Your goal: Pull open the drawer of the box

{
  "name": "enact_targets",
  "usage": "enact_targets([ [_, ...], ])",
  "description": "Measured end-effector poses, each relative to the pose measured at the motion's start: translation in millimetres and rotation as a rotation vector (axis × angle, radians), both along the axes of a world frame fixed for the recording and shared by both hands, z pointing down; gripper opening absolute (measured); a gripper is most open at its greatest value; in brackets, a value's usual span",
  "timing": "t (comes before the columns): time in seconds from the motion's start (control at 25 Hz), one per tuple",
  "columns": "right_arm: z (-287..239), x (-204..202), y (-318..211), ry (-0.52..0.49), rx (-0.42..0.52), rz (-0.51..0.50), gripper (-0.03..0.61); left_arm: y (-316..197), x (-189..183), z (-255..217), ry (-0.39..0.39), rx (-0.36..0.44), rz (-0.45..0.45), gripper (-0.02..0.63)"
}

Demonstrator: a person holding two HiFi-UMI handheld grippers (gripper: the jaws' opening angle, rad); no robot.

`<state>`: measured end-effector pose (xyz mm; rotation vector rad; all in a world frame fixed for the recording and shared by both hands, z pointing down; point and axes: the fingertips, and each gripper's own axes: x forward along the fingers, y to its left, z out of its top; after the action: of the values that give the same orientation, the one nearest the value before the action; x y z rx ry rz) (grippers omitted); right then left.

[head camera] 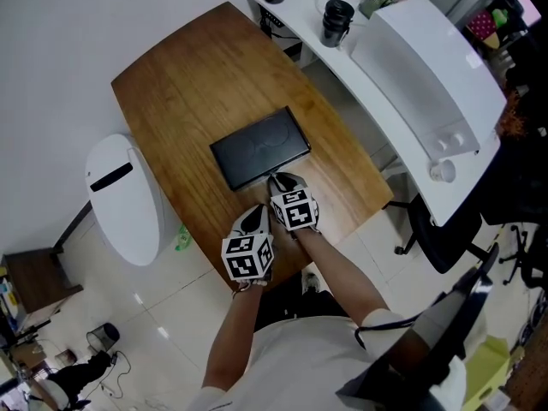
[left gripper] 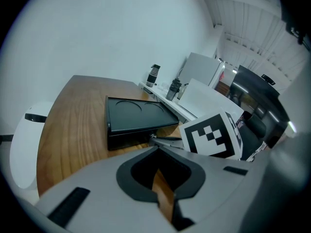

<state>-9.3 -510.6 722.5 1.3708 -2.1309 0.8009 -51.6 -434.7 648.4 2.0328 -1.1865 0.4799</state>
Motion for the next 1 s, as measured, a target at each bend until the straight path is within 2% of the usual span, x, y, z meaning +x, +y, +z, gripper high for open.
enact_targets([
  [1.0, 5, 14, 39, -0.023, -0.028, -0.013, 0.054, 26, 8, -1, -0.028, -0.002, -0.034, 0.003],
])
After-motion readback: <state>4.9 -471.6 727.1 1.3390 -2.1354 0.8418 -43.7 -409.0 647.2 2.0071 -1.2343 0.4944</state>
